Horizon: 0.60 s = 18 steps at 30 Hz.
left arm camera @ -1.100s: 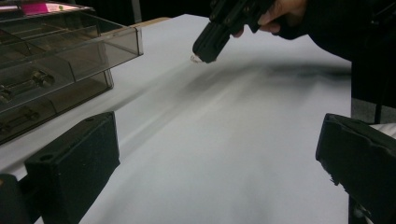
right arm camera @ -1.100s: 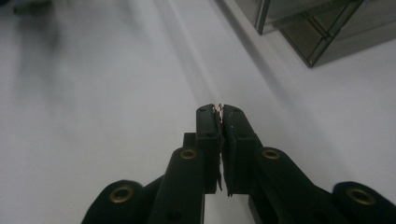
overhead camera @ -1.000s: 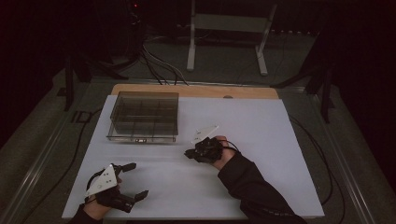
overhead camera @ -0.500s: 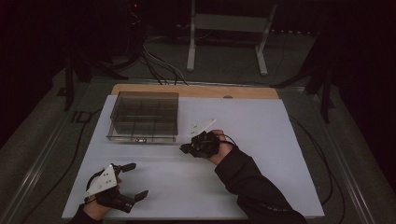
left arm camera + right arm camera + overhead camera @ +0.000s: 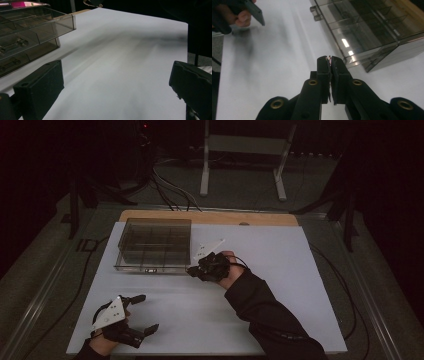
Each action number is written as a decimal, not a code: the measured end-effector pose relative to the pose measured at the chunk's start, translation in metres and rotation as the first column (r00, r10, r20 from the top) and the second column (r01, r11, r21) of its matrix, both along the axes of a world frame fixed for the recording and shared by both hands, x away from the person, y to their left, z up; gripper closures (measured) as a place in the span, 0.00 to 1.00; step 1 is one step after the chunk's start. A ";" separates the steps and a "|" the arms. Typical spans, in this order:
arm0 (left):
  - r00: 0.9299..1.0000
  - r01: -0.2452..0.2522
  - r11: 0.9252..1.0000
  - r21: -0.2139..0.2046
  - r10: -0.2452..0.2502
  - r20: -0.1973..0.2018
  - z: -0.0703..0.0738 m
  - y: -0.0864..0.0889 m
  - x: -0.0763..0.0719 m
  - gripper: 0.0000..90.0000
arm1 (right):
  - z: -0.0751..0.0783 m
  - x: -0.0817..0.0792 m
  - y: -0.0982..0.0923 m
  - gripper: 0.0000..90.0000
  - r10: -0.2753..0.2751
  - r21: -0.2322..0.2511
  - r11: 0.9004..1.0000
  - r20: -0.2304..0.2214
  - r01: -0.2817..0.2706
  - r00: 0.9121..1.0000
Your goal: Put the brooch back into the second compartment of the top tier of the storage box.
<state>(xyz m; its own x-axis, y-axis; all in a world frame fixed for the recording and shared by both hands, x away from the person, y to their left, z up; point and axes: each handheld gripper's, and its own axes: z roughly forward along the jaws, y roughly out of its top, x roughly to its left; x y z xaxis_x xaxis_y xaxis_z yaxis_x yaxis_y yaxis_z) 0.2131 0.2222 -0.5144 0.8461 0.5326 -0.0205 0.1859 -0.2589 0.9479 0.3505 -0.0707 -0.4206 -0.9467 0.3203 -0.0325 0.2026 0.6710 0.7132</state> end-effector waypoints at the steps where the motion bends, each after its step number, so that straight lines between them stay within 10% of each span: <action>1: 1.000 0.002 1.000 0.004 -0.002 -0.001 0.000 0.000 0.000 0.01 | 0.000 0.000 0.000 0.96 0.000 0.000 1.000 0.000 0.000 1.000; 18: 1.000 0.010 1.000 0.017 -0.010 0.001 -0.001 -0.001 -0.001 0.01 | 0.020 0.013 0.018 0.96 0.002 0.016 1.000 0.012 -0.002 1.000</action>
